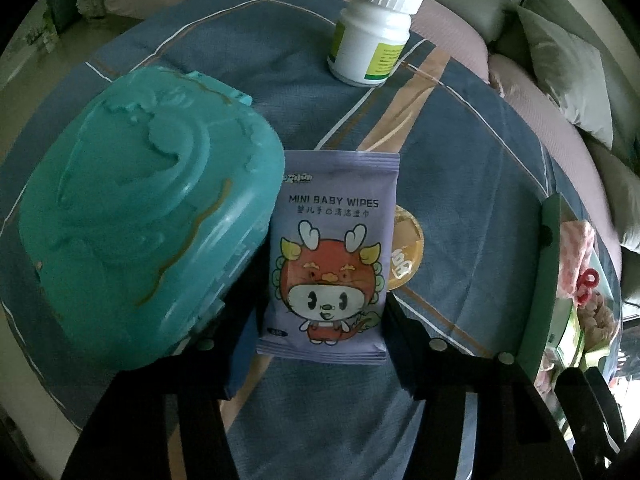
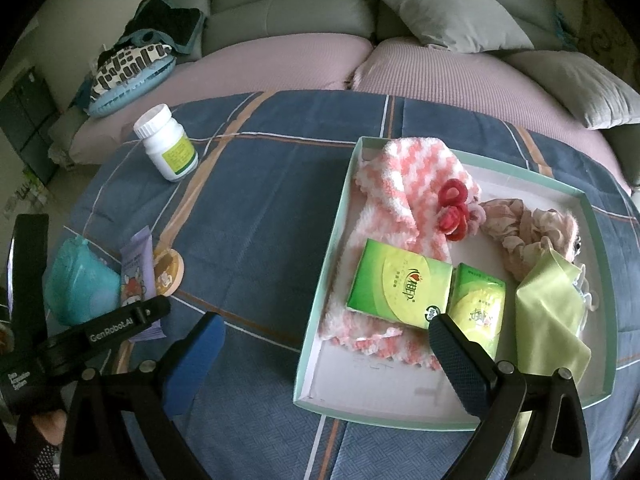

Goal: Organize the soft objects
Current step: 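Grasp the purple wipes pack with the left tool while the right tool grasps the gold tin, then lift and carry the wipes pack and gold tin over the tray with both tools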

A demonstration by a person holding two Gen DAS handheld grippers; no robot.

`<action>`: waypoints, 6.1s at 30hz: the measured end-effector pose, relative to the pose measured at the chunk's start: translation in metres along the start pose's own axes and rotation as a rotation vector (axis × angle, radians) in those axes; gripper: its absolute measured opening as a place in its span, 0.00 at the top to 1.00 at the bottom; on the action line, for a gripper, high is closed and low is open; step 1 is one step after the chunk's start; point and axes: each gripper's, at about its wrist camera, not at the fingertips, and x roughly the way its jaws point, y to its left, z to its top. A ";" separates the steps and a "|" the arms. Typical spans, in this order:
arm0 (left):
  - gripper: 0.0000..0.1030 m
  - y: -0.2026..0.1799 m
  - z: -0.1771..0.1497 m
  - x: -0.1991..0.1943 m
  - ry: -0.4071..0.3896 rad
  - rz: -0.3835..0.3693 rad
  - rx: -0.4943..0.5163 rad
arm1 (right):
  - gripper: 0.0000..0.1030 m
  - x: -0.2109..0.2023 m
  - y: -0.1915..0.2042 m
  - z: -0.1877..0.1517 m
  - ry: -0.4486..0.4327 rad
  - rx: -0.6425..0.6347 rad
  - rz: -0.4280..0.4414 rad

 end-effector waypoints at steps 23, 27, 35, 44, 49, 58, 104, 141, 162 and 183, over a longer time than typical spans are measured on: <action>0.45 -0.008 -0.003 -0.019 -0.013 -0.091 0.034 | 0.00 0.000 -0.004 0.000 0.001 0.018 -0.010; 0.45 -0.012 -0.002 -0.023 -0.025 -0.102 0.045 | 0.00 -0.001 -0.006 -0.001 -0.002 0.021 -0.012; 0.45 -0.018 -0.002 -0.040 -0.069 -0.131 0.073 | 0.00 -0.004 -0.006 0.001 -0.020 0.032 -0.011; 0.45 -0.034 -0.003 -0.062 -0.126 -0.187 0.145 | 0.00 -0.007 -0.003 0.003 -0.045 0.031 -0.003; 0.45 -0.043 0.005 -0.071 -0.165 -0.199 0.179 | 0.00 -0.007 -0.001 0.005 -0.059 0.037 0.012; 0.45 -0.036 0.030 -0.089 -0.238 -0.183 0.179 | 0.00 -0.002 0.023 0.012 -0.091 0.005 0.069; 0.45 0.118 0.067 -0.095 -0.297 -0.005 -0.171 | 0.44 0.083 0.150 0.011 0.064 -0.271 0.165; 0.45 0.109 0.059 -0.112 -0.354 0.008 -0.122 | 0.49 0.032 0.119 0.028 -0.080 -0.155 0.217; 0.45 0.045 0.048 -0.152 -0.466 -0.060 0.082 | 0.49 -0.059 0.048 0.030 -0.297 -0.015 0.125; 0.45 -0.099 -0.008 -0.130 -0.366 -0.222 0.471 | 0.49 -0.111 -0.086 0.001 -0.364 0.273 -0.073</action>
